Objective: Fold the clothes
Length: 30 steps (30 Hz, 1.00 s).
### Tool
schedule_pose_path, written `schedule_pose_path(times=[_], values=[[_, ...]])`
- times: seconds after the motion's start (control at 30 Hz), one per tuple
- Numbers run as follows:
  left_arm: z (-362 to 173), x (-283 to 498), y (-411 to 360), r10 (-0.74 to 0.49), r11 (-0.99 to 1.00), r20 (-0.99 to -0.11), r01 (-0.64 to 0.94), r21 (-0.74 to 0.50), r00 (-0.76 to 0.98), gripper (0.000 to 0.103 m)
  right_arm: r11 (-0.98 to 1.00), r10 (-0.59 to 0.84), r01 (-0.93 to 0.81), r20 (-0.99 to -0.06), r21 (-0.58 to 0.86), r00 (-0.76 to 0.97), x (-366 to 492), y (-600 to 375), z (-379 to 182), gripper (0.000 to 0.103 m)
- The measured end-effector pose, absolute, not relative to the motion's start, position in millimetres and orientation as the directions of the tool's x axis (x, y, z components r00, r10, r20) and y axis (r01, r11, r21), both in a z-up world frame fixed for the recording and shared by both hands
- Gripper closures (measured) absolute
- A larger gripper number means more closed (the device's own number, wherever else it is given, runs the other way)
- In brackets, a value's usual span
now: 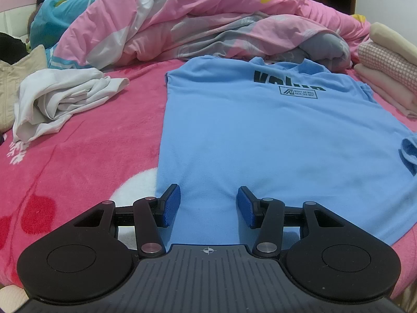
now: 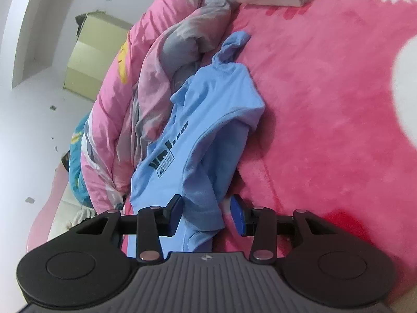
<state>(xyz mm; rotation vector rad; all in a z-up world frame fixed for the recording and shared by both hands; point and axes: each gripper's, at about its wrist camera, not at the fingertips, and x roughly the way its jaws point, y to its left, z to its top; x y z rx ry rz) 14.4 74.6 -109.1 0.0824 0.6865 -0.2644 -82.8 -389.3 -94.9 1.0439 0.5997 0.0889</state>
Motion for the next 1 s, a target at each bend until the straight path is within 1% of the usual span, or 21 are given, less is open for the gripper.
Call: schedule_pose_path(times=[0.1,0.13,0.23,0.37,0.47,0.53,0.6,0.7,0.77,0.83,0.9,0.93,1.0], values=[[-110,14,75,-0.211,0.964,-0.637,0.267,-0.009,0.742,0.054,0.509,0.356,0.162,-0.379,0.845,0.854,-89,-389,-90,0.081],[-109,14,74,-0.210,0.964,-0.637,0.267,-0.007,0.741,0.054,0.508,0.360,0.147,-0.364,0.849,0.859,-91,-389,-88,0.095],[-108,14,74,-0.207,0.964,-0.641,0.265,-0.005,0.739,0.054,0.504,0.341,0.124,-0.329,0.855,0.881,-108,-395,-79,0.098],[-107,15,72,-0.199,0.965,-0.644,0.263,0.004,0.739,0.054,0.526,0.291,0.115,-0.306,0.843,0.907,-138,-409,-63,0.099],[-108,15,71,-0.196,0.965,-0.646,0.263,0.008,0.738,0.054,0.572,0.241,0.141,-0.330,0.808,0.913,-161,-421,-53,0.100],[-107,15,71,-0.196,0.965,-0.648,0.263,0.008,0.736,0.054,0.611,0.198,0.185,-0.375,0.770,0.906,-174,-430,-52,0.102],[-107,15,71,-0.195,0.964,-0.649,0.264,0.010,0.735,0.054,0.651,0.149,0.247,-0.440,0.718,0.886,-183,-439,-55,0.102],[-107,15,70,-0.191,0.964,-0.652,0.265,0.016,0.734,0.054,0.673,0.053,0.387,-0.563,0.630,0.825,-190,-454,-69,0.101],[-107,15,70,-0.188,0.964,-0.654,0.265,0.020,0.733,0.054,0.686,0.025,0.415,-0.590,0.597,0.807,-194,-455,-72,0.101],[-107,15,69,-0.184,0.964,-0.655,0.264,0.025,0.733,0.054,0.729,0.041,0.360,-0.562,0.582,0.826,-194,-446,-66,0.099],[-107,15,68,-0.180,0.964,-0.656,0.264,0.030,0.733,0.054,0.824,0.045,0.276,-0.542,0.495,0.839,-186,-424,-50,0.098],[-107,15,68,-0.180,0.964,-0.656,0.264,0.031,0.733,0.054,0.874,0.045,0.231,-0.544,0.428,0.838,-181,-409,-43,0.095],[-107,15,68,-0.180,0.964,-0.656,0.265,0.032,0.733,0.054,0.951,0.050,0.129,-0.553,0.280,0.832,-169,-380,-31,0.084]])
